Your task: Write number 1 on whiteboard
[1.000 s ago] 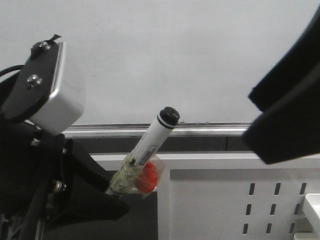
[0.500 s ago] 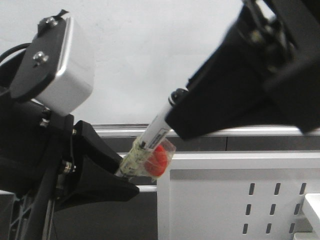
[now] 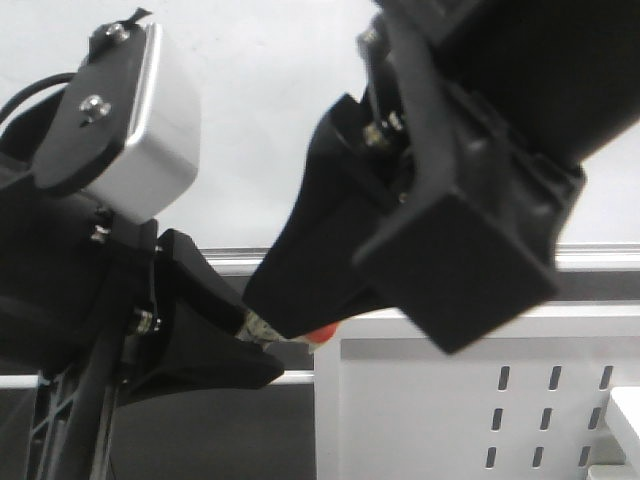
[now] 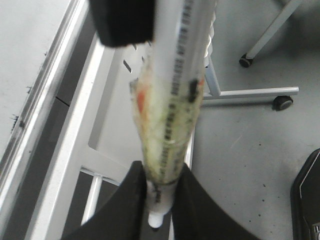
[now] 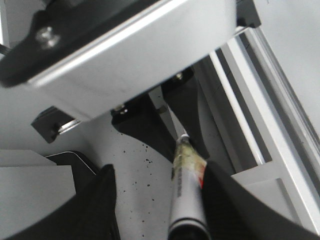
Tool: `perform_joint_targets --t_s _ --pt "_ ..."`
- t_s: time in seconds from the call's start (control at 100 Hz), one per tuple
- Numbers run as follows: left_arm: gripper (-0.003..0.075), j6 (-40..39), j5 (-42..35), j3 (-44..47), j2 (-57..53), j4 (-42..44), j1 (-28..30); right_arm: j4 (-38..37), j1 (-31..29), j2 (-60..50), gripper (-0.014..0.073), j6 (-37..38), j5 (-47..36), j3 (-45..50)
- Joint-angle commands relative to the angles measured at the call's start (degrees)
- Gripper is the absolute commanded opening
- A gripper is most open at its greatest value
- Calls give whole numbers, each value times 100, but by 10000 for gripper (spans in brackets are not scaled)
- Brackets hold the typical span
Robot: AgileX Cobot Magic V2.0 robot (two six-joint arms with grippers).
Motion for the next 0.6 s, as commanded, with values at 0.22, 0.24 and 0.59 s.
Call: perform_joint_targets --t_s 0.22,0.24,0.59 --pt "-20 -47 -290 -168 -171 -140 -50 76 25 -82 276 -66 -141 -178" --pt "-20 -47 -290 -168 -171 -140 -50 76 25 -82 232 -66 -141 -178" --pt "-17 -59 -332 -168 -171 -443 -50 -22 25 -82 -69 -49 -103 -178"
